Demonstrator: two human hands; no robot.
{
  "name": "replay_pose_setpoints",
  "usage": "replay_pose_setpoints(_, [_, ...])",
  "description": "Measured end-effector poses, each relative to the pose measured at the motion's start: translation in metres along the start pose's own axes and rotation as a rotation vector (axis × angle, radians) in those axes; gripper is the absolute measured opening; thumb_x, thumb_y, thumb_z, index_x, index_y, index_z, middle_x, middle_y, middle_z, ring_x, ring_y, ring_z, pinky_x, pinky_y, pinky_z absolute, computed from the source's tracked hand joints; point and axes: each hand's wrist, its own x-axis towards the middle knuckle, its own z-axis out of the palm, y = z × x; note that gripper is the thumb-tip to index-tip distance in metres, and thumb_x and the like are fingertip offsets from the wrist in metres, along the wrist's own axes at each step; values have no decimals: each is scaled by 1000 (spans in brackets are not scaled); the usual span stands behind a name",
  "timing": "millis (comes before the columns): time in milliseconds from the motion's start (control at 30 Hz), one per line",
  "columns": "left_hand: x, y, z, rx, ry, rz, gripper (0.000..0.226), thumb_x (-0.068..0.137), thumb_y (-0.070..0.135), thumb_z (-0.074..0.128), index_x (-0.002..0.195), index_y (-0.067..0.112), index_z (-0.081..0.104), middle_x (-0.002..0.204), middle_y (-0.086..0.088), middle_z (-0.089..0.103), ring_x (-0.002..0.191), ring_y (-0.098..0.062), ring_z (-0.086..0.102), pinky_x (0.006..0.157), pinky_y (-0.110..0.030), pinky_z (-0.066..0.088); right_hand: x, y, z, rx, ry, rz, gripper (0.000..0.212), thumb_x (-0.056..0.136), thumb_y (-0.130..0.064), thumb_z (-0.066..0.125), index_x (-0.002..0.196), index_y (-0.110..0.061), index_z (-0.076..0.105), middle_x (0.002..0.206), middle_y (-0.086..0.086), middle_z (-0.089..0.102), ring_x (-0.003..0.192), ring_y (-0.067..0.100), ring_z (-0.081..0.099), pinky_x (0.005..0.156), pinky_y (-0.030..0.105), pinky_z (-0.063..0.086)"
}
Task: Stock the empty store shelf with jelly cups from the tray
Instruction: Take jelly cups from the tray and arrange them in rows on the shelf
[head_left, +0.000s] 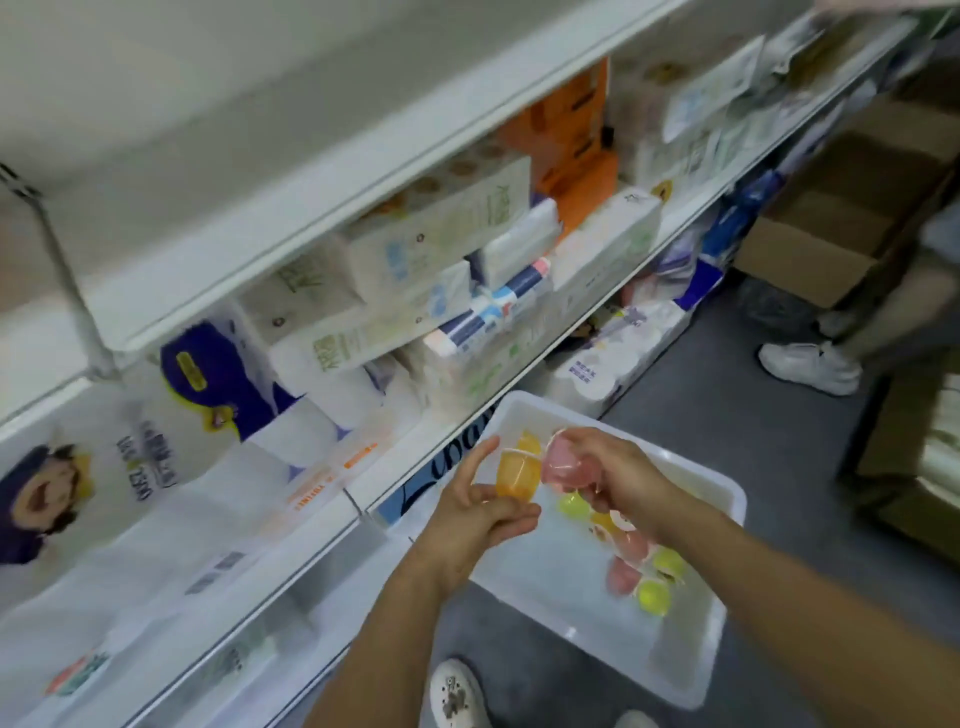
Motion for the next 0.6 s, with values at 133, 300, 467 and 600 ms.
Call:
replay_pose_setpoints(133, [-46,61,-14,85,40,162,60,78,-10,67,124,28,58,100,-21,62,91,-36,70,87,-44,56,-16,-57,34,5,-83,-62,29,89,-33,53,98,-11,69,65,13,61,51,18,41,44,23,29])
replay_pose_setpoints(300, [-110,122,-33,170,185,397,38,86,8,70,117,26,59,99,-15,63,74,-28,70,68,-34,57,-39,-126,90,-45,-227,-218,24,80,-39,61,87,-18,69,71,17,65,59,23,44,45,24,26])
replay_pose_setpoints(467, [-172,166,-66,312,369,591,40,85,9,68,119,27,55,102,-15,61,67,-22,67,59,-32,56,-58,-182,152,-124,-342,-363,20,90,-32,57,96,-16,67,72,17,67,56,20,48,46,24,26])
replay_pose_setpoints(600, [-209,194,-96,310,549,711,38,86,14,69,118,28,54,99,-11,59,61,-21,68,55,-31,56,-68,-216,202,-132,-360,-457,45,67,-43,67,99,-11,68,77,13,66,61,22,51,46,24,27])
